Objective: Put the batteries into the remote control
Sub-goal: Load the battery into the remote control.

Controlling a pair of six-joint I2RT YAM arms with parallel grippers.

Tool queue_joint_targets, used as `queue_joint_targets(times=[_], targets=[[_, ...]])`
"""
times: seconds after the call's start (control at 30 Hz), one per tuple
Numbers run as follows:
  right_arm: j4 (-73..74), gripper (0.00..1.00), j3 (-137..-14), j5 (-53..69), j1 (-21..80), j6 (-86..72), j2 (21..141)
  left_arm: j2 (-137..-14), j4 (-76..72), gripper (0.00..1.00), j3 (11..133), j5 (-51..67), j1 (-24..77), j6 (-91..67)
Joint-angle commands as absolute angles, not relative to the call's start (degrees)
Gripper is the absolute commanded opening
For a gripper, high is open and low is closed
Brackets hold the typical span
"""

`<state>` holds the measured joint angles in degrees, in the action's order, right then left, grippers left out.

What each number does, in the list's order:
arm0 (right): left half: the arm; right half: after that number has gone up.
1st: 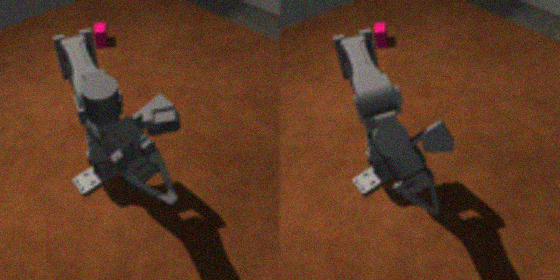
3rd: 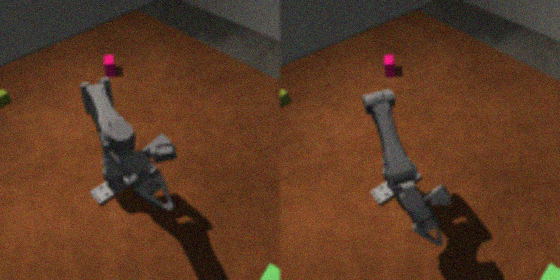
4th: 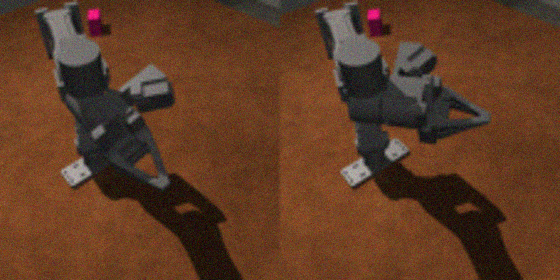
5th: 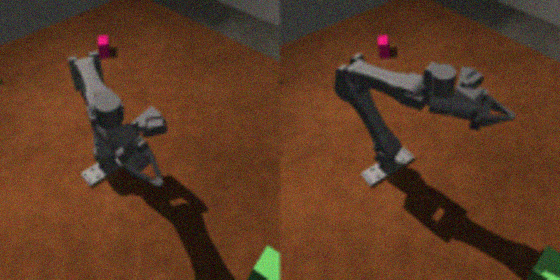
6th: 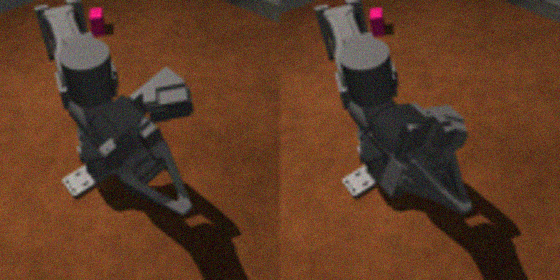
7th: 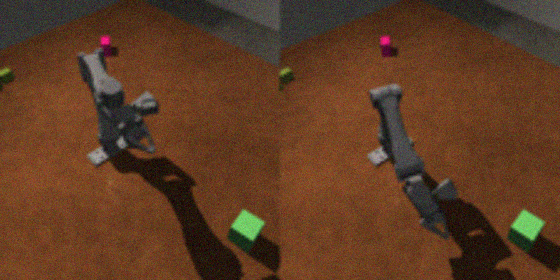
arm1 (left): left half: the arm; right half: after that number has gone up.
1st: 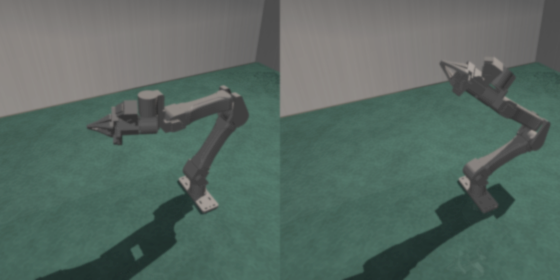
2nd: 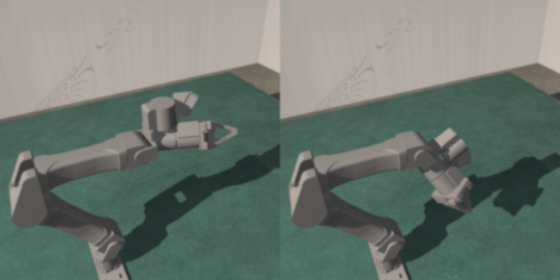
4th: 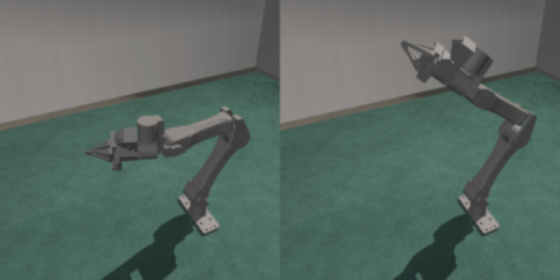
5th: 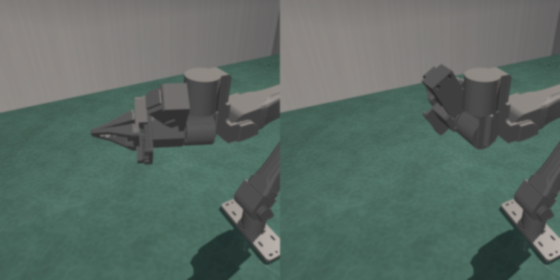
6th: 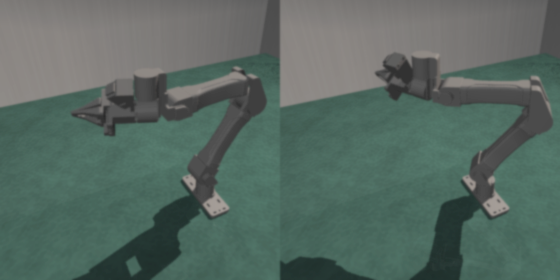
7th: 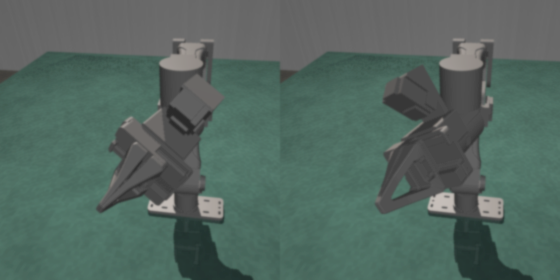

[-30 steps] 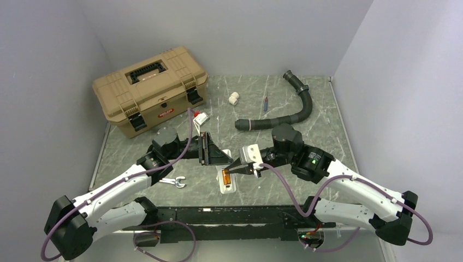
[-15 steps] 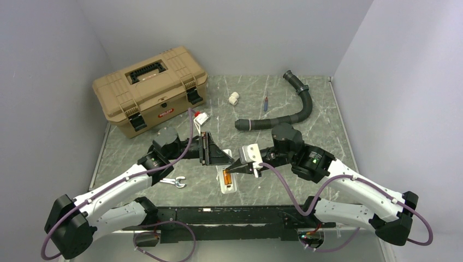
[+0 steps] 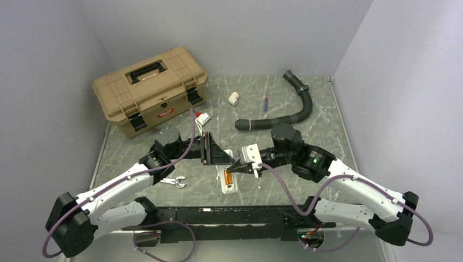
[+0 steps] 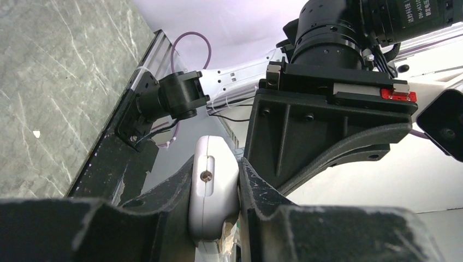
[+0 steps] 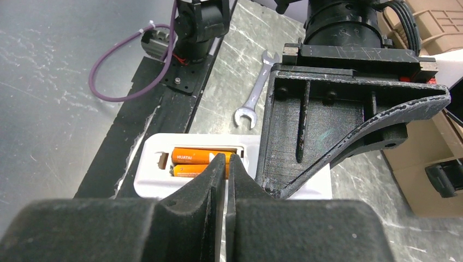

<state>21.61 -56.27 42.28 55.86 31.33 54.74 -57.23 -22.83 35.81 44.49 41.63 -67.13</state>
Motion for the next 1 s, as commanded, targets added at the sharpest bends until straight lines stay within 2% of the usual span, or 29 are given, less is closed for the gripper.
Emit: queue_joint_targets(times=[0.0, 0.97], targets=[[31.45, 0.06, -57.36, 44.47, 56.18, 32.95, 55.92, -56.62, -30.58, 0.0, 40.99, 41.56, 41.3, -69.16], [37.63, 0.02, -56.69, 40.11, 56.33, 38.77, 56.2, -55.63, -36.3, 0.0, 42.43, 42.34, 40.38, -74.82]])
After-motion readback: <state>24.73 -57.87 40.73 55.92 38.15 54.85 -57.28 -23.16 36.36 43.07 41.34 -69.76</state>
